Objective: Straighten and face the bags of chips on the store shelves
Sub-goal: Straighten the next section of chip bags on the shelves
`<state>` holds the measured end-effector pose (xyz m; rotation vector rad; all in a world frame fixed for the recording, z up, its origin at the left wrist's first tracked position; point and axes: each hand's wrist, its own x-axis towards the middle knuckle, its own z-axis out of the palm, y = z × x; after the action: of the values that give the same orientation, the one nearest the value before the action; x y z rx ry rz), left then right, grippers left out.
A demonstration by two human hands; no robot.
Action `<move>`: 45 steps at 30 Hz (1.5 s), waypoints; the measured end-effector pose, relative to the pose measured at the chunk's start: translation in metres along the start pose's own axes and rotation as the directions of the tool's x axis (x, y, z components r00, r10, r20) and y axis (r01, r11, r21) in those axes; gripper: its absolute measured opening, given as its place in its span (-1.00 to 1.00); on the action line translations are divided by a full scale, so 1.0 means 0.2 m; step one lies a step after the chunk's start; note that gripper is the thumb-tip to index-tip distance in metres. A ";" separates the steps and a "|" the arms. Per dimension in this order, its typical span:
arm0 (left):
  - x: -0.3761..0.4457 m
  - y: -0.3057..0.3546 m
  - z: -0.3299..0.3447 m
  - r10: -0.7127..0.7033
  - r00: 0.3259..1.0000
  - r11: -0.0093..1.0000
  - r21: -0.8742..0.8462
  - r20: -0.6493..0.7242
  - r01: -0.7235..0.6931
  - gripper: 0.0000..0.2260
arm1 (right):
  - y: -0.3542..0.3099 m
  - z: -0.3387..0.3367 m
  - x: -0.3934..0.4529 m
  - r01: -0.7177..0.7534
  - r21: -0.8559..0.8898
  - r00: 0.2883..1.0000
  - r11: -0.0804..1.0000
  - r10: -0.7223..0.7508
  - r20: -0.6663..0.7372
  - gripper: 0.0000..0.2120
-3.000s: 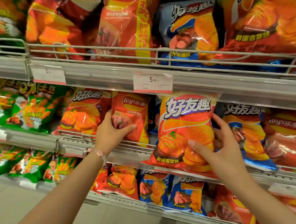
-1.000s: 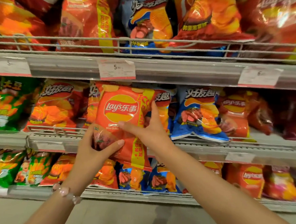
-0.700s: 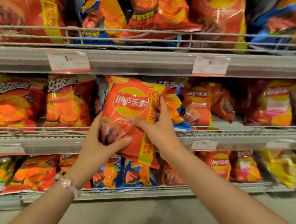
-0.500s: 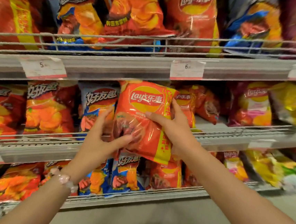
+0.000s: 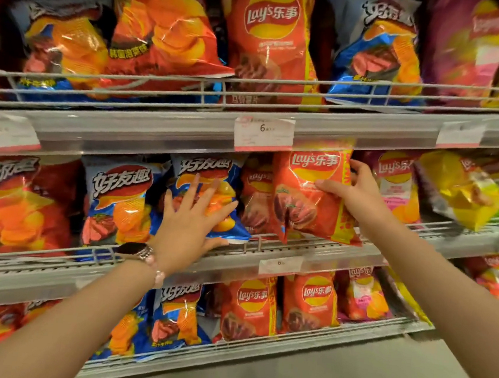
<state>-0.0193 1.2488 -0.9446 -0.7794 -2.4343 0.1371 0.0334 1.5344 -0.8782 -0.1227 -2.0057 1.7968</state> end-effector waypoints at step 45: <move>0.73 0.40 -0.85 -0.253 0.962 0.958 0.116 -0.098 0.264 0.07 | -0.57 -0.38 0.14 0.704 -0.456 0.709 0.544 -0.571 0.414 -0.58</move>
<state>0.0175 1.3836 -0.7530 -0.3969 -2.3963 0.1549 0.0620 1.5976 -0.7561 0.5979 -2.2737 0.6979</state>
